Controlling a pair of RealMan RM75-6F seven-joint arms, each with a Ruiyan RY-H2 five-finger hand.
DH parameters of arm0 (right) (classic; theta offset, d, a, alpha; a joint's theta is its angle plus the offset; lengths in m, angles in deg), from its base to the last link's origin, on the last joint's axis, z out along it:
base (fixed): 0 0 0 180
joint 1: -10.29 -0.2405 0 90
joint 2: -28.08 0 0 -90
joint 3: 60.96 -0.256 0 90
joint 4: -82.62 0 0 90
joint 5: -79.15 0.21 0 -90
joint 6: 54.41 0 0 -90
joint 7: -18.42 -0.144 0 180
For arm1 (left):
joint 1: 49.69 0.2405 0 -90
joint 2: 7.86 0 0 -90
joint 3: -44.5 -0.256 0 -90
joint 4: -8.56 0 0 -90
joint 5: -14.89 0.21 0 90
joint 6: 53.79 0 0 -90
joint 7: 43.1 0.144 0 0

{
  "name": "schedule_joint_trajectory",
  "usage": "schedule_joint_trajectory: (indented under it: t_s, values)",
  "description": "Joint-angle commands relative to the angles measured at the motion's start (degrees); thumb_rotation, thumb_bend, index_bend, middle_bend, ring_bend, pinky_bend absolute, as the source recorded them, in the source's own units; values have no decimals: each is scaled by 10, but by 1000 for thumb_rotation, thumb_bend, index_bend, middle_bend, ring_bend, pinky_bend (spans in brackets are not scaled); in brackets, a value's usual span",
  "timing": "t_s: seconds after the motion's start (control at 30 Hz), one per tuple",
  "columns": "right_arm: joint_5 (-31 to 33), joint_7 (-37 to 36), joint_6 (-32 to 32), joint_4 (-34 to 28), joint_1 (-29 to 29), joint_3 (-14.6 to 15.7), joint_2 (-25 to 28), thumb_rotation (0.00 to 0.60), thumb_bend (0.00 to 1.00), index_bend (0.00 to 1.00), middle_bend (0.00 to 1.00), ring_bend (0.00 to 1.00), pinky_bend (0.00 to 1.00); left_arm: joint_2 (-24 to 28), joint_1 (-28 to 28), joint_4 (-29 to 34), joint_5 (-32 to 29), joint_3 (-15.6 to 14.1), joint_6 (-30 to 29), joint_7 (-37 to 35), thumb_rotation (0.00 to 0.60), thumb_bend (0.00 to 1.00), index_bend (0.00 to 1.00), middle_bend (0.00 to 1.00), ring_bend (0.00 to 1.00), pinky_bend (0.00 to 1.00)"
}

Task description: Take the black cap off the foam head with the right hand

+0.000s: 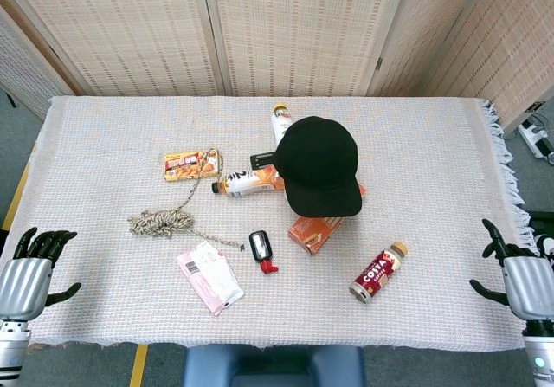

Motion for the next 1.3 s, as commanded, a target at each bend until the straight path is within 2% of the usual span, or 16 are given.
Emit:
schedule_joint_trajectory:
  t_s: [0.03, 0.1, 0.27, 0.37, 0.43, 0.5, 0.6, 0.87, 1.3]
  values:
    - [-2, 0, -1, 0, -2, 0, -1, 600, 0, 82, 499, 468, 529, 0, 0, 0, 0, 0, 0, 0, 600, 66, 237, 238, 192, 121]
    - [-3, 0, -1, 0, -3, 0, -1, 600, 0, 96, 529, 497, 555, 0, 1, 0, 0, 0, -1, 0, 600, 66, 238, 238, 192, 120]
    - [-27, 5, -6, -1, -22, -5, -6, 600, 0, 161, 663, 635, 731, 0, 2, -2, -3, -2, 1, -5, 600, 66, 244, 238, 195, 121]
    - [-47, 6, -8, 6, -43, -16, -19, 600, 1, 237, 742, 727, 848, -1, 1, -4, 1, -3, 0, -8, 600, 66, 247, 238, 195, 121]
    - [-58, 5, -7, 14, -57, -24, -31, 600, 15, 330, 812, 810, 944, -1, 1, -4, 3, -3, -1, -10, 600, 66, 249, 238, 196, 121]
    - [-69, 1, -10, 22, -77, -36, -46, 600, 33, 398, 867, 877, 992, -1, 1, -5, 3, -3, -1, -15, 600, 65, 249, 239, 197, 120]
    - [-75, -2, -19, 30, -105, -53, -69, 600, 49, 456, 918, 937, 1000, 2, 1, -4, 1, -3, 1, -18, 600, 66, 250, 239, 198, 121]
    - [-62, -2, -71, 34, -179, -88, -124, 600, 48, 459, 931, 955, 1000, 10, 4, 4, 2, -6, 0, -21, 600, 66, 250, 239, 201, 121]
    - [-39, 8, -109, 51, -241, -106, -170, 600, 51, 469, 937, 961, 1000, 18, 6, 6, -6, -8, 8, -33, 600, 66, 251, 239, 201, 121]
